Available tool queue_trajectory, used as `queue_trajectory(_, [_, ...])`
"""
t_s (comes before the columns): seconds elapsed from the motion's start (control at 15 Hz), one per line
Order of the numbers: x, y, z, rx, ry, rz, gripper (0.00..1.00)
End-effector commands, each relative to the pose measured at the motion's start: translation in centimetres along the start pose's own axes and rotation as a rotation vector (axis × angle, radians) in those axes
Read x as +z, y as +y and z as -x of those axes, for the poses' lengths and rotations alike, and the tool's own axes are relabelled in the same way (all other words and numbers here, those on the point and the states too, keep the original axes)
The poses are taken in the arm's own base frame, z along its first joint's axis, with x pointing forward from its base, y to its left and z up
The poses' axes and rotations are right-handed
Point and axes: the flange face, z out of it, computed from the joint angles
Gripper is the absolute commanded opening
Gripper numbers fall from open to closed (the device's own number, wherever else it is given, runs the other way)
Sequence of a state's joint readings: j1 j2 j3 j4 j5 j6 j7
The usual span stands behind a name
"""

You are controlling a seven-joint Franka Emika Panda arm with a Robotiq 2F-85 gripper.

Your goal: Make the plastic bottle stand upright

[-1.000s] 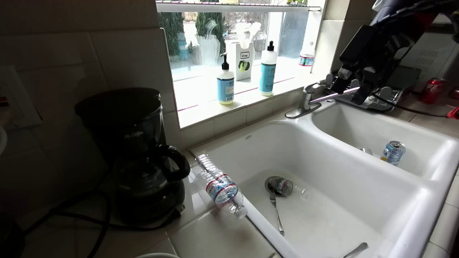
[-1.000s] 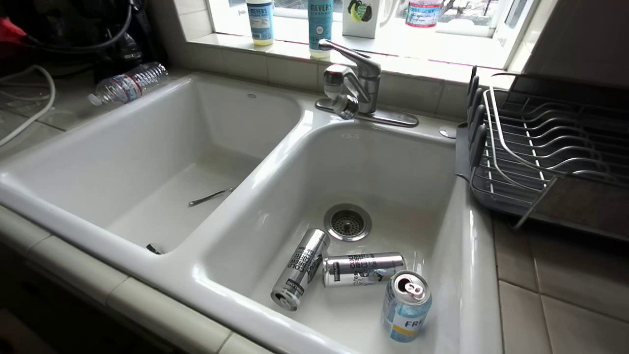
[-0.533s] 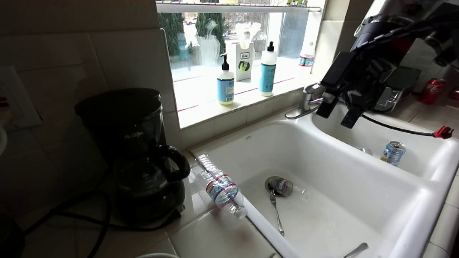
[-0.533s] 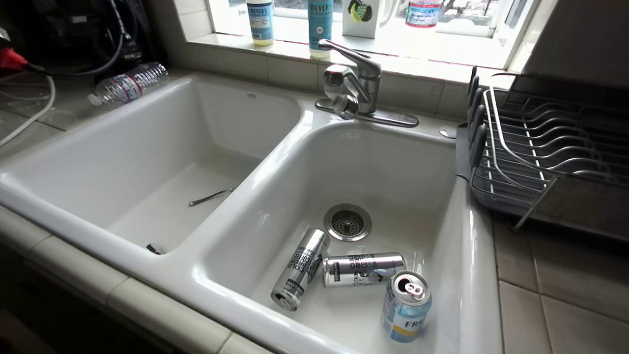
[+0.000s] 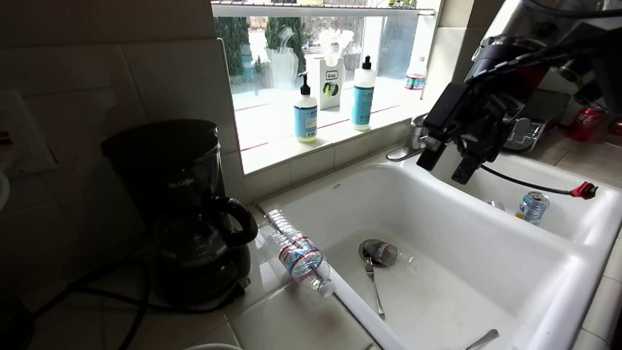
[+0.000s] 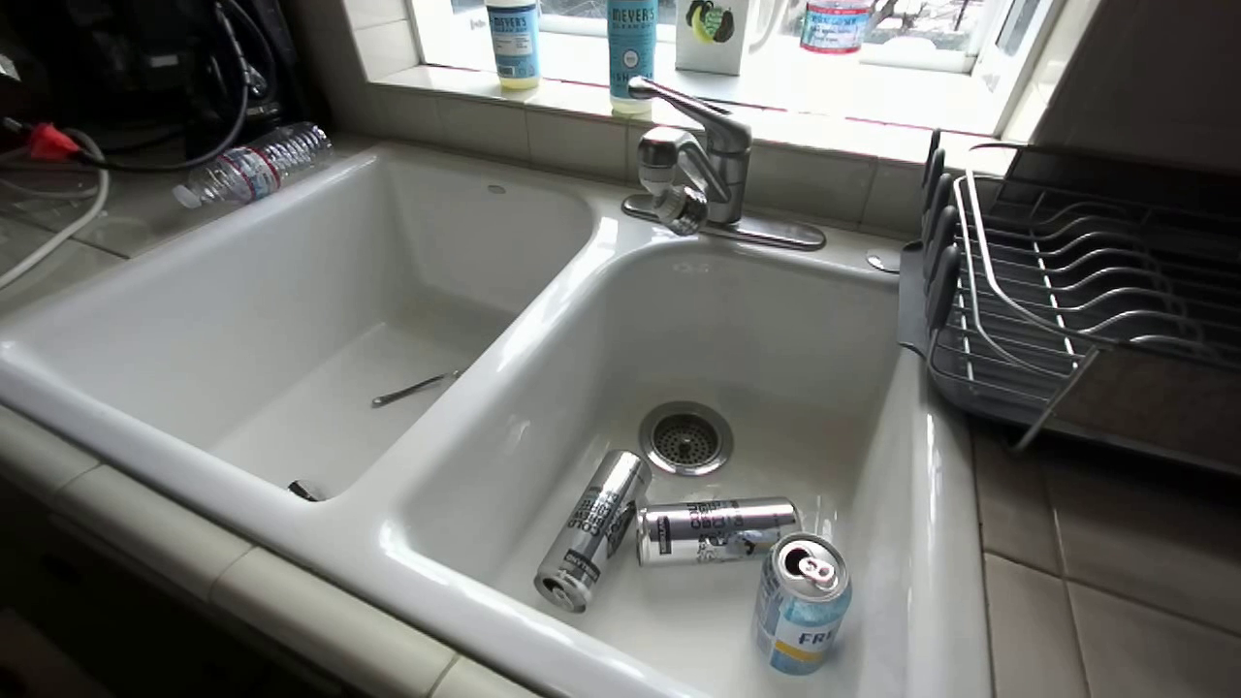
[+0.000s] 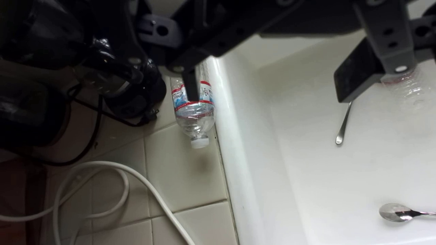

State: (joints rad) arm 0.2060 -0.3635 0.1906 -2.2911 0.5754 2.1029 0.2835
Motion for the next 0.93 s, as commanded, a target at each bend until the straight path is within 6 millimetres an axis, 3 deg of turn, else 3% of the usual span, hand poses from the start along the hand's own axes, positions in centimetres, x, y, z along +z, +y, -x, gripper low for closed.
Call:
queue_trajectory(0.0, [4.3, -0.7, 0.5, 0.024, -0.01, -0.062, 1.0])
queue_trajectory(0.33, [11.2, -3.0, 1.8, -0.011, -0.083, -0.115, 1.0])
queue_trajectory(0.53, [14.3, -2.3, 2.0, -0.078, -0.142, -0.058, 1.0])
queue_trajectory(0.6, [15.2, -1.8, 1.6, -0.088, -0.172, -0.047, 1.0])
queue_trajectory(0.67, [13.6, -2.4, 2.2, -0.059, -0.138, -0.064, 1.0])
queue_trajectory(0.87, [15.2, -1.6, 1.7, -0.071, -0.166, -0.053, 1.0])
